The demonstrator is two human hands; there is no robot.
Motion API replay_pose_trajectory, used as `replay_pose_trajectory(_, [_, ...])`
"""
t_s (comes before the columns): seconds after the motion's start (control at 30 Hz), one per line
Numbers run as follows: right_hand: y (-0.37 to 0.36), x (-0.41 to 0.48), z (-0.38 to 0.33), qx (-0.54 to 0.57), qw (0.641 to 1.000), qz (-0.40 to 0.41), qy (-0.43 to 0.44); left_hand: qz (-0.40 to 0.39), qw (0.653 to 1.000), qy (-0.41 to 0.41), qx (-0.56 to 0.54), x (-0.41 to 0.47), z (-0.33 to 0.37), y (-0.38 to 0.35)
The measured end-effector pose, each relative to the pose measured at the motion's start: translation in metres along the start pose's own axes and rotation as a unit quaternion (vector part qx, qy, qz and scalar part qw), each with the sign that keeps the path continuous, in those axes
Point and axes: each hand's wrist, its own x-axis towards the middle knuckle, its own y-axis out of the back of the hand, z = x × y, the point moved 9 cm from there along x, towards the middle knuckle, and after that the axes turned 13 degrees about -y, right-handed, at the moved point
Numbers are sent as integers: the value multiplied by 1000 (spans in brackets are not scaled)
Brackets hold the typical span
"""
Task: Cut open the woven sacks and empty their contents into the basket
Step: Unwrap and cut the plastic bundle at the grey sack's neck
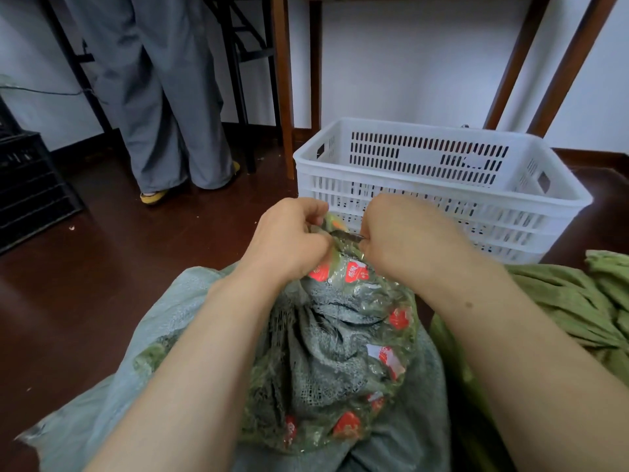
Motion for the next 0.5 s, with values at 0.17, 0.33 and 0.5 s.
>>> replay_pose_trajectory(0.17, [-6,-10,-11,-19,1000,-7,-2,-25,998,-58,27,3,7,-10])
replay_pose_trajectory(0.33, [-17,-12,-17,-2,1000,-22,7,-13,995,-95,-20,-1,14,-9])
replay_pose_trajectory(0.5, [-15,-8,-14,-22,999,-34,14,63,994,-76,-40,-4,0,5])
